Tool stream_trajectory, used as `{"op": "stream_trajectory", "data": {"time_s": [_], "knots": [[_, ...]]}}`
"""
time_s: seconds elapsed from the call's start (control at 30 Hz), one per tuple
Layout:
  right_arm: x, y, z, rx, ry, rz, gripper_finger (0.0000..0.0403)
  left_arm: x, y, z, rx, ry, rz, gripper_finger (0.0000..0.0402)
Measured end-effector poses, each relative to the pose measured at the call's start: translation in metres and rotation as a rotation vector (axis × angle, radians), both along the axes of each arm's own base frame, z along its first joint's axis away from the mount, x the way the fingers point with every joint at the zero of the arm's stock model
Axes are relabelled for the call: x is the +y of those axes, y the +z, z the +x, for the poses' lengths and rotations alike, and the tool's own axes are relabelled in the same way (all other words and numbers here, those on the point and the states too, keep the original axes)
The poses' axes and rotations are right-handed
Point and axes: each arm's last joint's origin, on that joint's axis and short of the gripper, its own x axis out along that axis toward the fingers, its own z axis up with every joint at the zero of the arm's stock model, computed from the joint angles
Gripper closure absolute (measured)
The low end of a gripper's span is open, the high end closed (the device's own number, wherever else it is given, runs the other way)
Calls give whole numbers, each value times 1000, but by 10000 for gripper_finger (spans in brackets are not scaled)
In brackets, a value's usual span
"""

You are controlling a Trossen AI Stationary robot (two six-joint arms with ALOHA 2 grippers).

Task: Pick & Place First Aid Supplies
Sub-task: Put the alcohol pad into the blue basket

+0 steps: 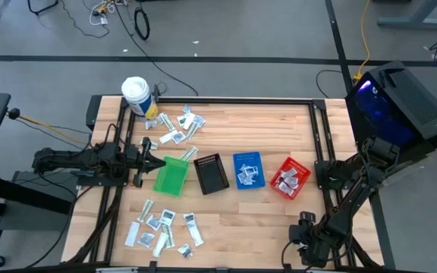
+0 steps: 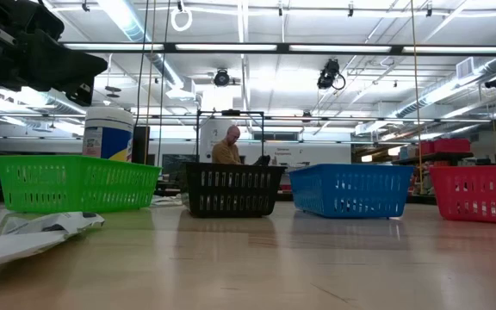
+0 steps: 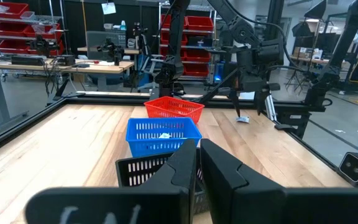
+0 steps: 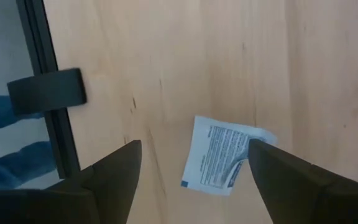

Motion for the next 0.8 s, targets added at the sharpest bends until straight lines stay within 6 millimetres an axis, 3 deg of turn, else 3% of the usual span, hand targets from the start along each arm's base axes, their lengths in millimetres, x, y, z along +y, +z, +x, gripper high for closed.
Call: {"op": "stream_trajectory", "data": {"time_s": [0.4, 0.8], "knots": [[-6, -2, -5, 81, -13, -40, 100, 0, 0, 0, 0, 0, 0, 369], [-7, -3, -5, 89, -43, -33, 21, 0, 0, 0, 0, 0, 0, 369]]}}
